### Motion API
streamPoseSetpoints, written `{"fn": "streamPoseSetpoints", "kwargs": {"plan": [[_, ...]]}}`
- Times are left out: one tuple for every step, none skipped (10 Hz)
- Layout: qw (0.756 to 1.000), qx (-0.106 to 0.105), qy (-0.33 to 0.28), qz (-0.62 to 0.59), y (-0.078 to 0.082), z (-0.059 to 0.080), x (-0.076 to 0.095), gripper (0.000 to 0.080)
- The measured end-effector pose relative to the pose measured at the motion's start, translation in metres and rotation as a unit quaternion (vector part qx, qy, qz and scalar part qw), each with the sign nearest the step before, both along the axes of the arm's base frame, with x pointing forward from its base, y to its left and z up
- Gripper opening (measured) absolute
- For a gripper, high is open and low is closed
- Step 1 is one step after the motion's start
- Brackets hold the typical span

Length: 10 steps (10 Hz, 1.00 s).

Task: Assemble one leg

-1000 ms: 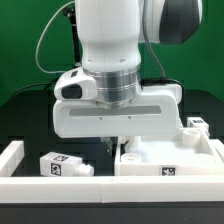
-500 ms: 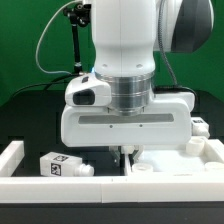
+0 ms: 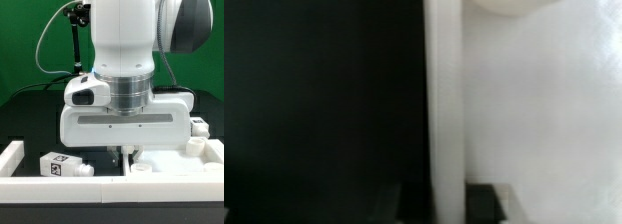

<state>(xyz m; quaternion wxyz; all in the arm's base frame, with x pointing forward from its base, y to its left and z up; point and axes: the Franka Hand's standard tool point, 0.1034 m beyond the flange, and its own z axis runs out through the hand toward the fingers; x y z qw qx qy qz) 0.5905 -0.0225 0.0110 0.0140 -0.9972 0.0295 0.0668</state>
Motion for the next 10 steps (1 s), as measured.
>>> {"fn": "streamPoseSetpoints", "kwargs": {"plan": [[1.000,0.001,0.000,0.001,0.001,0.002,0.000,0.0158],[1.000,0.005,-0.001,0.007,0.006,0.017,-0.003,0.0335],[1.000,0.012,0.000,0.011,0.012,0.038,-0.015,0.0520],[1.000,0.013,0.002,-0.004,0.019,0.056,-0.025,0.0609],[1.000,0.015,-0.001,-0.009,0.029,0.075,-0.032,0.0609],[1.000,0.015,-0.002,-0.005,0.025,0.069,-0.034,0.0642],[1.000,0.015,0.008,-0.007,0.024,0.063,-0.035,0.0648],[1.000,0.017,0.015,-0.006,0.025,0.065,-0.036,0.0648],[1.000,0.015,0.010,-0.011,0.029,0.064,-0.037,0.0648],[0.999,0.016,0.024,-0.022,0.048,0.062,-0.055,0.0649]]}}
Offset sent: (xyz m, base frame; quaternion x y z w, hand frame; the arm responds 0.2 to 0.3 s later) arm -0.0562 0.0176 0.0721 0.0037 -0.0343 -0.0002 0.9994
